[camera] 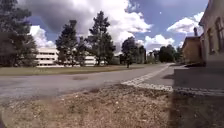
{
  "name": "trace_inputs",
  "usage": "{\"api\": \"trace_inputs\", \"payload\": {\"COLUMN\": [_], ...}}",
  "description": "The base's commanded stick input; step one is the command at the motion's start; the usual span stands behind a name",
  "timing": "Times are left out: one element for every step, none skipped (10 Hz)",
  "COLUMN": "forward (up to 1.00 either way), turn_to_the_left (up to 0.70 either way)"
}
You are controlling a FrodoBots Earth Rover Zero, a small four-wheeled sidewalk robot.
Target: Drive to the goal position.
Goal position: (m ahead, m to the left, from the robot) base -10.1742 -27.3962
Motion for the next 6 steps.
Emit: {"api": "trace_inputs", "payload": {"forward": [0.00, 0.00, 0.00, 0.00, 0.00, 0.00], "turn_to_the_left": [-0.85, -0.85, -0.85, -0.85, -0.85, -0.85]}}
